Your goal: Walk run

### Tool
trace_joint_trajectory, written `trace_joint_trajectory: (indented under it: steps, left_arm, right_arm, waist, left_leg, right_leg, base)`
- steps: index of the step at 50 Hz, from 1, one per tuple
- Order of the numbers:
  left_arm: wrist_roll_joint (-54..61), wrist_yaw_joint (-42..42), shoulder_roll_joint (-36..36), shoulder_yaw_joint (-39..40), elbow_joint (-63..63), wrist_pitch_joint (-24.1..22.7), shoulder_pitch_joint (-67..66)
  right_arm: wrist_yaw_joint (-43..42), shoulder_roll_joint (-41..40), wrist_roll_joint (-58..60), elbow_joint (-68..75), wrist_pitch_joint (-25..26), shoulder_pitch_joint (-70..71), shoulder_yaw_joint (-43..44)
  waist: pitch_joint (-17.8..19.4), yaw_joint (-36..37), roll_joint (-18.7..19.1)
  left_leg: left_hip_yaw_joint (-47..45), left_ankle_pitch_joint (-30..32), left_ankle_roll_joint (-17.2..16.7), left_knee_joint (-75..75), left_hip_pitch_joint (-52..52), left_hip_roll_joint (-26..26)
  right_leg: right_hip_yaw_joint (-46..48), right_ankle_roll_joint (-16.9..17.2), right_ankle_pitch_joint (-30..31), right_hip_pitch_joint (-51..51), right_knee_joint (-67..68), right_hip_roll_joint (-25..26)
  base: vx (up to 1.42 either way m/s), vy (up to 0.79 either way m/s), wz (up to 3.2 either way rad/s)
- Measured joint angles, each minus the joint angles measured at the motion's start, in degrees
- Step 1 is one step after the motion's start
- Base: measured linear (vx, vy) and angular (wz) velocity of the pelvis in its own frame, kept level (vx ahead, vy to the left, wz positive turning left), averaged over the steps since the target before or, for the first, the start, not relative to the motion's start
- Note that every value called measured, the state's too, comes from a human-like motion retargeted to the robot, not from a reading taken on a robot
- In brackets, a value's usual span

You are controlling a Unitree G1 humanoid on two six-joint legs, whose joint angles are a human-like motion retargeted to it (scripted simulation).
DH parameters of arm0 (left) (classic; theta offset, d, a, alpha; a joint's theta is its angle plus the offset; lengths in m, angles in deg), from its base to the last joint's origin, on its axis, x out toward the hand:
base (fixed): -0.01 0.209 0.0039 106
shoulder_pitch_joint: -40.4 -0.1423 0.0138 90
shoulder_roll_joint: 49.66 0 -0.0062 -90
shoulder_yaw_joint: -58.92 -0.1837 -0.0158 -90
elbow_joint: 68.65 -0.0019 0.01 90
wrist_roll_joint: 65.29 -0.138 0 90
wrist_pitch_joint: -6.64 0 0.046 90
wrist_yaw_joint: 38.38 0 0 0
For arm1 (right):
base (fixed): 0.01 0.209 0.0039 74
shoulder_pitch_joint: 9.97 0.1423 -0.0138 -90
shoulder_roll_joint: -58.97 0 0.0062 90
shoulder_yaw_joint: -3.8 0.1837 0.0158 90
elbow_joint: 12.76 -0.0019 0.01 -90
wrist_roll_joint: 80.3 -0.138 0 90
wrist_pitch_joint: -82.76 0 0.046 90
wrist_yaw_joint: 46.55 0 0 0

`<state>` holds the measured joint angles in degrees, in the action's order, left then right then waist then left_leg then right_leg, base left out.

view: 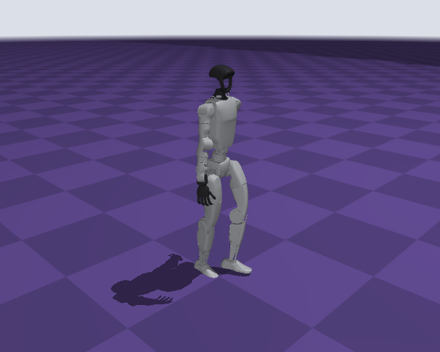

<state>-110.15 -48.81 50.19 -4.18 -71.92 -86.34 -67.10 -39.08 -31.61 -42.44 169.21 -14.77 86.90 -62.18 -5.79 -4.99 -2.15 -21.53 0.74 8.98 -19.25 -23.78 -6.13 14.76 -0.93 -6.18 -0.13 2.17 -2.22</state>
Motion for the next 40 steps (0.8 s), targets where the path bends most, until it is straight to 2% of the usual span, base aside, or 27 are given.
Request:
trace_joint_trajectory:
  steps: [3, 4, 6, 8, 11, 13, 16, 18, 20, 22, 23, 28, 34, 38, 40]
  left_arm:
    - [1.4, -0.2, 0.6, 1.6, -0.2, 0.1, 0.1]
    - [2.0, -0.3, 0.8, 1.9, -0.2, 0.1, 0.3]
    - [3.1, -0.7, 1.5, 2.3, -0.1, -0.2, 0.7]
    - [3.5, -1.3, 2.4, 3.0, 0.3, -0.6, 1.0]
    - [3.2, -1.6, 3.6, 4.0, 1.2, -1.3, 1.4]
    - [3.0, -0.8, 4.1, 4.6, 1.9, -1.5, 1.4]
    - [3.9, 1.2, 3.6, 4.9, 2.4, -0.6, 2.0]
    - [5.4, 2.4, 2.8, 4.1, 2.4, -0.2, 3.3]
    - [7.3, 3.6, 2.0, 2.1, 3.0, 0.2, 5.8]
    - [8.8, 4.9, 1.4, 0.0, 4.5, 0.1, 9.0]
    - [9.3, 5.1, 1.0, -0.8, 5.3, -0.4, 10.9]
    - [9.3, 1.2, -1.6, -5.1, 11.6, -5.4, 19.3]
    - [8.3, -3.1, -5.8, -10.0, 17.5, -9.9, 28.9]
    - [7.5, -1.4, -6.8, -10.0, 18.1, -10.7, 32.5]
    - [8.4, -0.6, -6.7, -9.1, 17.4, -10.5, 32.9]
  right_arm:
    - [0.5, 0.8, 0.0, 0.2, -0.1, 1.3, 0.4]
    - [0.7, 1.1, -0.1, 0.5, -0.2, 1.7, 0.6]
    - [1.0, 1.4, -0.2, 1.0, -0.2, 2.0, 0.8]
    - [1.0, 1.1, 0.0, 1.5, -0.2, 2.0, 0.8]
    - [1.0, -0.4, 1.1, 1.8, -0.3, 1.0, 0.8]
    - [1.3, -1.9, 2.6, 1.7, -0.6, -0.4, 1.0]
    - [1.5, -4.6, 5.5, 1.4, -0.4, -2.7, 0.0]
    - [0.5, -6.0, 6.2, 1.6, -0.2, -4.5, -1.6]
    - [-0.4, -6.1, 5.8, 2.5, -0.8, -5.7, -2.7]
    - [-0.3, -5.7, 6.3, 3.5, -0.8, -6.7, -2.0]
    - [0.0, -5.5, 6.5, 3.9, -0.4, -7.3, -1.5]
    - [-0.5, -5.0, 3.8, 5.4, 0.0, -11.4, 1.4]
    - [2.9, -6.0, -0.8, 5.4, 1.2, -15.7, 3.7]
    - [3.5, -6.7, -1.0, 5.4, 1.8, -16.4, 3.1]
    - [3.2, -6.6, 0.5, 5.4, 1.8, -15.9, 2.5]
  waist:
    - [1.1, 1.7, 1.0]
    - [1.2, 1.5, 1.1]
    - [1.3, 1.0, 1.0]
    - [1.3, 2.4, 0.3]
    - [0.7, 5.8, -2.0]
    - [0.0, 6.8, -3.4]
    - [-2.1, 6.6, -5.1]
    - [-2.7, 4.5, -3.1]
    - [-1.9, 3.4, -0.4]
    - [-2.0, 3.7, 2.5]
    - [-1.9, 3.6, 3.4]
    - [-1.6, -1.0, 6.3]
    - [-0.9, -7.7, 3.6]
    - [1.3, -7.6, 1.2]
    - [2.2, -7.1, 0.6]
  left_leg:
    - [-2.1, -2.2, -3.3, 13.7, -0.3, -2.4]
    - [-1.7, -3.5, -3.4, 17.5, -0.3, -4.1]
    - [-1.7, -5.6, -2.8, 22.9, 0.1, -6.8]
    - [-3.3, -6.2, -2.6, 23.6, 0.4, -6.8]
    - [-4.1, -6.8, 1.6, 20.0, 1.3, -6.2]
    - [-4.7, -3.9, 4.8, 19.9, 2.9, -6.9]
    - [-3.8, -4.7, 6.0, 17.6, 4.8, -5.4]
    - [-0.3, -7.0, 6.0, 14.6, 5.6, -3.1]
    - [3.2, -9.0, 6.0, 12.6, 7.7, -1.4]
    - [6.2, -10.0, 6.0, 12.6, 9.5, 0.1]
    - [7.7, -10.2, 6.0, 12.8, 10.4, 0.1]
    - [19.5, -10.4, 6.0, 13.3, 14.5, -1.8]
    - [30.5, -11.8, 6.0, 12.4, 19.6, -7.1]
    - [32.7, -13.2, 6.0, 12.6, 25.5, -8.6]
    - [32.5, -13.5, 6.0, 13.0, 28.4, -8.9]
  right_leg:
    - [2.6, 0.4, -2.6, 3.7, -0.6, 3.1]
    - [4.1, 0.8, -3.4, 4.7, -0.9, 3.8]
    - [6.9, 1.7, -4.3, 6.7, -1.0, 4.7]
    - [7.1, 3.0, -4.0, 8.3, -0.4, 5.0]
    - [5.3, 5.9, -1.1, 9.5, 1.7, 3.8]
    - [4.7, 8.9, 4.1, 10.3, 3.8, 3.1]
    - [2.9, 12.8, 19.4, 9.6, 9.7, 2.7]
    - [1.8, 14.3, 29.3, 7.1, 17.2, 4.2]
    - [0.3, 13.8, 36.2, 3.6, 28.0, 5.8]
    - [-2.4, 12.8, 34.2, -0.7, 33.2, 7.9]
    - [-3.1, 12.1, 30.2, -3.0, 35.8, 8.0]
    - [-4.1, 7.2, 15.6, -12.4, 36.0, 3.4]
    - [-6.4, 6.3, 13.4, -18.8, 14.5, -3.9]
    - [-9.6, 5.1, 9.9, -22.8, 3.3, -3.9]
    - [-8.2, 9.6, 7.9, -24.7, -1.1, -2.9]
  base:
    - [0.56, -0.25, 0.71]
    - [0.63, -0.24, 1.26]
    - [0.67, -0.24, 1.13]
    - [0.73, -0.23, 0.16]
    - [0.82, -0.21, -0.41]
    - [0.97, -0.25, -0.12]
    - [1.06, -0.35, 0.02]
    - [0.83, -0.06, 0.81]
    - [0.8, -0.03, 1.04]
    - [0.71, 0.03, 0.93]
    - [0.67, 0.02, 1.13]
    - [0.61, -0.04, 2.01]
    - [0.59, -0.29, 2.27]
    - [0.63, -0.39, 0.93]
    - [0.62, -0.31, 0.21]
